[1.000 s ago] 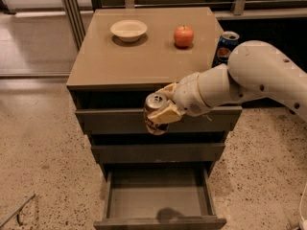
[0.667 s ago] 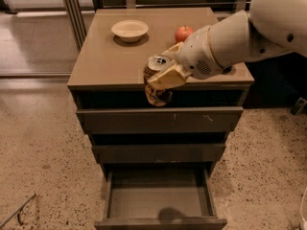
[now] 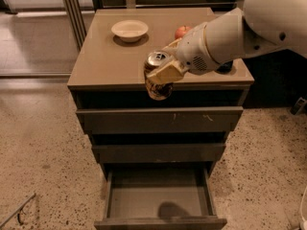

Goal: Pick orange can from bottom drawer and place on counter

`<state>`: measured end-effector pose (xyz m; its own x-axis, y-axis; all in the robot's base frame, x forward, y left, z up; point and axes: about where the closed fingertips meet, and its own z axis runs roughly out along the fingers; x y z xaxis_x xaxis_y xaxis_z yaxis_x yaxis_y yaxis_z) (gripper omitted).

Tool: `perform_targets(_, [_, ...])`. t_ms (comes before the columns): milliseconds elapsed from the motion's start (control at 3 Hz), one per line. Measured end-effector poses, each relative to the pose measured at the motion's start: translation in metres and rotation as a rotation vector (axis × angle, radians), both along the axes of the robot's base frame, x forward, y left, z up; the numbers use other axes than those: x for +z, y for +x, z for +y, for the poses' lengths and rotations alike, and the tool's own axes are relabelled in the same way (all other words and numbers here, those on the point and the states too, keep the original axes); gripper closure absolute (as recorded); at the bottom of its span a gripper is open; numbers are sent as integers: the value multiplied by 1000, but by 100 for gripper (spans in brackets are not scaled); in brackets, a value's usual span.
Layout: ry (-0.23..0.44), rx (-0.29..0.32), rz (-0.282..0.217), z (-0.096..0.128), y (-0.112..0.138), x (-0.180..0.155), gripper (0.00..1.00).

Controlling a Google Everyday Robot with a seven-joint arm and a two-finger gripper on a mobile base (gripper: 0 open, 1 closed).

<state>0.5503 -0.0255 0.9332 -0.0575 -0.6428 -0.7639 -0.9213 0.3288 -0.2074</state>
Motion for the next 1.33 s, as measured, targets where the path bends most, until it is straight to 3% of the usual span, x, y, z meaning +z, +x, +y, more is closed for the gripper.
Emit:
perform_targets(333, [-9,-37,-25,-7,38,2,100])
perform_targets(1000, [32,-78,-51,-16,114,-4,100])
perform_targets(1333, [55,-97,-37,-21,138,-16,100])
